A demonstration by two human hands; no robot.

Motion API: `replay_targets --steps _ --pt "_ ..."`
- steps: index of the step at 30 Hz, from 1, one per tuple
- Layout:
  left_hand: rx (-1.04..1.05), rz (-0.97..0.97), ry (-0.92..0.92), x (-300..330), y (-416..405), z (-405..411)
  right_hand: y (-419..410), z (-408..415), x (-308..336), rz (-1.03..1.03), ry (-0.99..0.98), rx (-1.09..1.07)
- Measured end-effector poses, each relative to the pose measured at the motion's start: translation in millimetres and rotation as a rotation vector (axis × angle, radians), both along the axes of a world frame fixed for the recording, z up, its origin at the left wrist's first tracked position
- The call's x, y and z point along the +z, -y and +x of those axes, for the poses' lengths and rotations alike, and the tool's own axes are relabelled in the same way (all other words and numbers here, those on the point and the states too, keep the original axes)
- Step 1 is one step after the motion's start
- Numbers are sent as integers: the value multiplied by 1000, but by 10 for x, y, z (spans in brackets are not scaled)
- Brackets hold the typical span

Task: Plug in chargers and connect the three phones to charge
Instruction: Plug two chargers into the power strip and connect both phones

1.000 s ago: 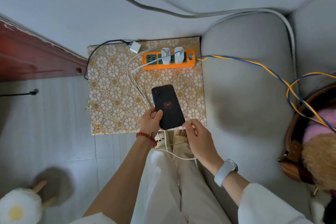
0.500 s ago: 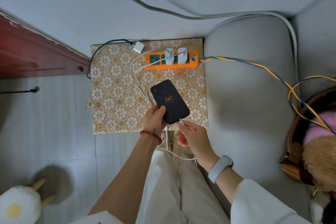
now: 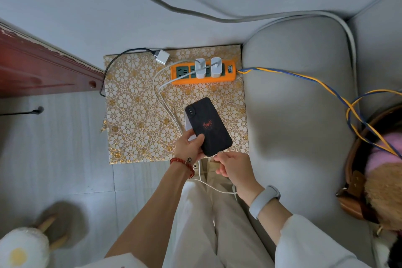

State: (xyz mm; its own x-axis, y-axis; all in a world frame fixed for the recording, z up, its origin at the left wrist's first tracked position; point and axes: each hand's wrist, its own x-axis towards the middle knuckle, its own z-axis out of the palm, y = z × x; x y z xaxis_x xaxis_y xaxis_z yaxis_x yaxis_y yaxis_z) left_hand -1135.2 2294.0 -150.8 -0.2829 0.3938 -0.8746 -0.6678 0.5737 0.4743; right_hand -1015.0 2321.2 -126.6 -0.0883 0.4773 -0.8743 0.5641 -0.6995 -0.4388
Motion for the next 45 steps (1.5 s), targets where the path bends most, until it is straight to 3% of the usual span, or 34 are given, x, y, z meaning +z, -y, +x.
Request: replay_targets --steps 4,7,10,17,20,24,27,32,41,45 --pt "-85 -68 -30 -121 -65 80 -154 66 -20 60 215 333" --pt "-201 -83 -112 -258 -111 205 -302 193 -20 259 342 588" --pt "-302 -93 -191 -373 -196 337 -398 297 -73 454 276 737" --pt "-687 -143 -509 -444 -294 445 -471 332 -339 440 219 992" --pt "-649 -171 -690 -336 -219 277 -481 221 -413 512 235 1140" --pt "-384 -319 -903 -266 -92 -193 -507 -17 -498 620 199 1454" --pt "-439 -413 -796 -387 -82 -549 -556 -109 -564 664 223 1594" --pt "-525 -355 -558 -476 -137 -356 -650 0 -582 664 247 1613" --pt "-567 -287 -575 -462 -115 70 -756 29 -578 513 235 1662" --pt "-353 -298 -505 -494 -165 62 -751 7 -533 496 127 1426"
